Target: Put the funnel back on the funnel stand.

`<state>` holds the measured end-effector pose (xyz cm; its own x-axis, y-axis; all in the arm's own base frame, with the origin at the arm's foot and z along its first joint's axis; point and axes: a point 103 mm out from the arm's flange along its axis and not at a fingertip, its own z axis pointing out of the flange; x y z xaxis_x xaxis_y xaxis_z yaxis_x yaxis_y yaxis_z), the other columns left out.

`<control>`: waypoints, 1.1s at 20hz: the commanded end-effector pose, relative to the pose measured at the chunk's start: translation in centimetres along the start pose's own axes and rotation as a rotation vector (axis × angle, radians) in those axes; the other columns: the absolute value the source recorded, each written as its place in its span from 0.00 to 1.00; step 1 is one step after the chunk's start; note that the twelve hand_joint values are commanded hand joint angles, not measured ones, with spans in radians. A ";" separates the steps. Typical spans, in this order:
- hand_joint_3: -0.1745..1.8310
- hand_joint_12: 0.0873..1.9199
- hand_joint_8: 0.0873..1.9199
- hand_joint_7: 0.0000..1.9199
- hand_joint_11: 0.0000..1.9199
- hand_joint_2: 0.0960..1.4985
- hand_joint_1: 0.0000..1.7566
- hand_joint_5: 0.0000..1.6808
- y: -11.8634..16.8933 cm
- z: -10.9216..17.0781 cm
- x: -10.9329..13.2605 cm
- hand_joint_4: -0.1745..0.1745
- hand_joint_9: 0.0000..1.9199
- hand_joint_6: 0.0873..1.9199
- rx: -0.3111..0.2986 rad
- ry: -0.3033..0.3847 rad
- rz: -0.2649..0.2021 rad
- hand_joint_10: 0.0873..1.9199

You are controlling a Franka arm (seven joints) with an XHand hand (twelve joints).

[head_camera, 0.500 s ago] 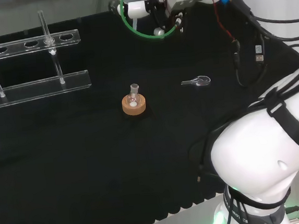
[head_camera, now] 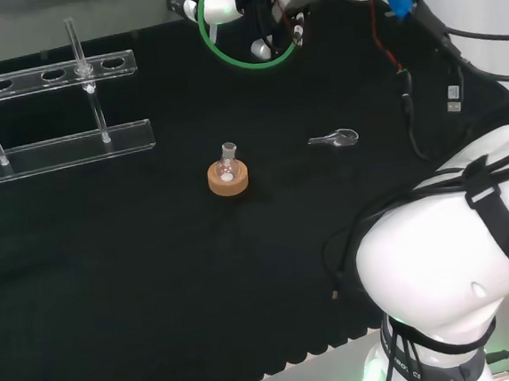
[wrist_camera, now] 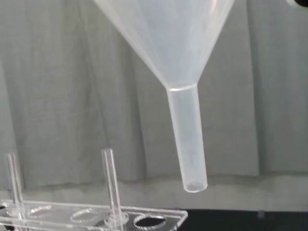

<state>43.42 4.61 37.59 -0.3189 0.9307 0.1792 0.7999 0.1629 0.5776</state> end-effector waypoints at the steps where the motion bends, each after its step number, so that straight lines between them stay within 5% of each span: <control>1: 0.42 0.30 0.25 0.87 1.00 0.33 0.71 0.95 0.8 1.4 1.7 0.00 1.00 0.00 0.004 0.036 0.025 0.24; 6: 0.43 0.30 0.25 0.88 1.00 0.33 0.71 0.95 2.6 3.6 2.8 0.00 1.00 0.00 0.002 0.051 0.028 0.24; 13: 0.43 0.30 0.25 0.88 1.00 0.33 0.71 0.95 5.8 6.9 3.4 0.00 1.00 0.00 0.032 0.043 -0.060 0.24; 17: 0.43 0.30 0.25 0.88 1.00 0.33 0.71 0.95 8.5 10.0 2.1 0.00 1.00 0.00 0.092 0.029 -0.126 0.24; 22: 0.43 0.30 0.24 0.88 1.00 0.33 0.71 0.95 13.2 15.0 0.2 0.00 1.00 0.00 0.120 0.049 -0.143 0.24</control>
<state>56.44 10.80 34.87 -0.4173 0.9005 0.1221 0.7982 0.2989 0.5230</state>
